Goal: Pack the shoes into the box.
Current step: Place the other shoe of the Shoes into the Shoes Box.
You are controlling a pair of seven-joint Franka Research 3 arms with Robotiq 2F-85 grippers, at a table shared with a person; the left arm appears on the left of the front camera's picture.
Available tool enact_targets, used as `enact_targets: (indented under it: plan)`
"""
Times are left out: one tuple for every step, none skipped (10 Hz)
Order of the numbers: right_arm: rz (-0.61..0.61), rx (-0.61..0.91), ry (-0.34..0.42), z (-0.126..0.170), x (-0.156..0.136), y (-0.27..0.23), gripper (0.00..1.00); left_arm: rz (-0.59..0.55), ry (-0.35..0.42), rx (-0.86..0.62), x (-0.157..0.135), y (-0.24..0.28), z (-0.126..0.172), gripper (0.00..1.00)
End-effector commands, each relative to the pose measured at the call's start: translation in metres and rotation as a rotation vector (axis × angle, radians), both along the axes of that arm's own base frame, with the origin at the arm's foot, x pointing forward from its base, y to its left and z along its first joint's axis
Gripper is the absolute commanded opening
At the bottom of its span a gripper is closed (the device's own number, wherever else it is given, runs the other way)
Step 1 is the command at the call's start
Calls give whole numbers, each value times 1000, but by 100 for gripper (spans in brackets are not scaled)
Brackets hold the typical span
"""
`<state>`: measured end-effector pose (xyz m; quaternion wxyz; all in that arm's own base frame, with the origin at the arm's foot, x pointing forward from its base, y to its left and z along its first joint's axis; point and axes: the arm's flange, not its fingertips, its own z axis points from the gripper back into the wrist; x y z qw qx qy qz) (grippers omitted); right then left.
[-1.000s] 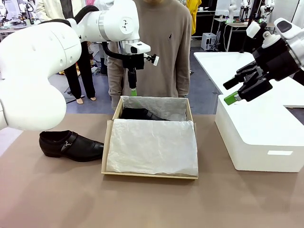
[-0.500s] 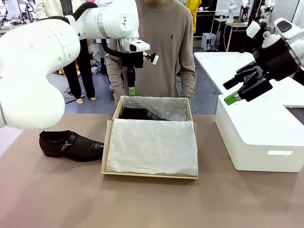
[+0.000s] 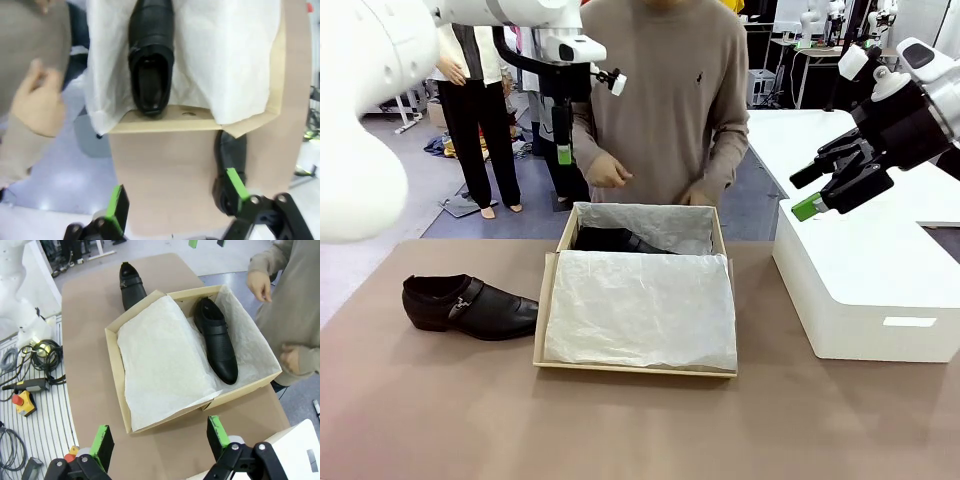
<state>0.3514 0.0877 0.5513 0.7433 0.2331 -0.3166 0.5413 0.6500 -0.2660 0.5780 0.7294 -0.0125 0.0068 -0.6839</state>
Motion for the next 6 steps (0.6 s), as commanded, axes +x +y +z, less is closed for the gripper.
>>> enact_targets:
  plan:
    - [23, 28, -18, 0, 3, 1, 100, 33, -52, 23, -88, 49, -45, 100]
    - [23, 28, -18, 0, 3, 1, 100, 67, -102, 20, -93, 64, -46, 100]
    - [23, 28, -18, 0, 3, 1, 100, 56, -108, 11, -94, 79, -47, 100]
    - [23, 28, -18, 0, 3, 1, 100, 30, -91, -26, -91, 95, -45, 100]
    - [23, 28, -18, 0, 3, 1, 100, 11, -71, -19, -85, 112, -43, 100]
    - [23, 28, -18, 0, 3, 1, 100, -10, -65, -18, -80, 127, -46, 100]
